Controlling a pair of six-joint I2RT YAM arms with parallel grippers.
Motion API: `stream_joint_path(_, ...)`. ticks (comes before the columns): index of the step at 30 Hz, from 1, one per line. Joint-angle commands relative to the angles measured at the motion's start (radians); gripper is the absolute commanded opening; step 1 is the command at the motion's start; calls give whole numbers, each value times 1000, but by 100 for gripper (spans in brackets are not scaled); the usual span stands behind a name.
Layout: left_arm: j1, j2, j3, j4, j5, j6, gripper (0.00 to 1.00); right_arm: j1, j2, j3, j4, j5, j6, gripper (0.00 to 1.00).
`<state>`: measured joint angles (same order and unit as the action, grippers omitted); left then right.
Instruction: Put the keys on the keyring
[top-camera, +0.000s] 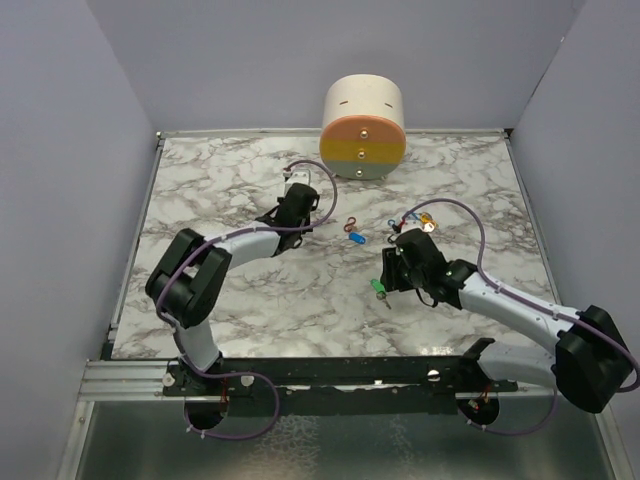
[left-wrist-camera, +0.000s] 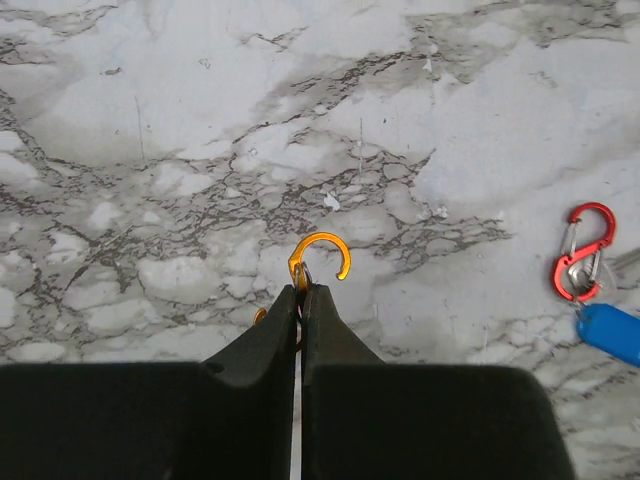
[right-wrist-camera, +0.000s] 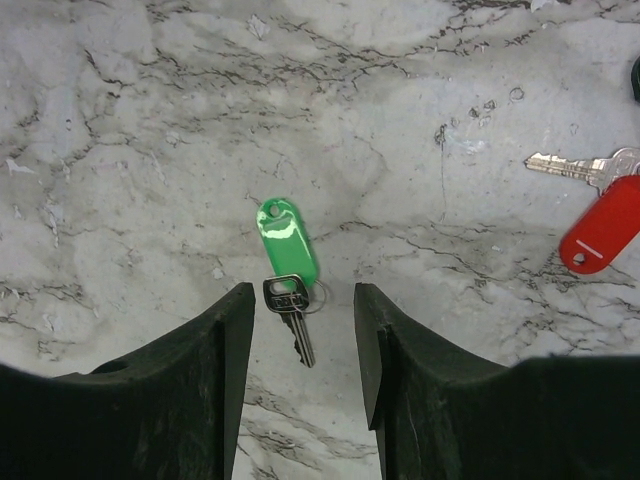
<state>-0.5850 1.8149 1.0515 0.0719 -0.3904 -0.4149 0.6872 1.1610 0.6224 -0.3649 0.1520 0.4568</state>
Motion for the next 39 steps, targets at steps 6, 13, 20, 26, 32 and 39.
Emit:
stream_joint_path(6,-65,-321,-197,17,69,-69,0,6,30,29,-42,-31,30,46)
stream_joint_path(13,-114,-486,-313,14,69,-97,0,6,54,22,-20,-58,35,45)
stream_joint_path(20,-156,-574,-374,-4,61,-119,0,6,71,15,-22,-75,70,45)
stream_joint_path(26,-179,-610,-418,-1,61,-138,0,6,50,-18,-7,-118,92,45)
stream_joint_path(32,-185,-634,-443,-1,58,-146,0,6,49,-56,38,-152,122,45)
stream_joint_path(39,-187,-658,-456,0,54,-148,0,5,58,-69,49,-156,138,45)
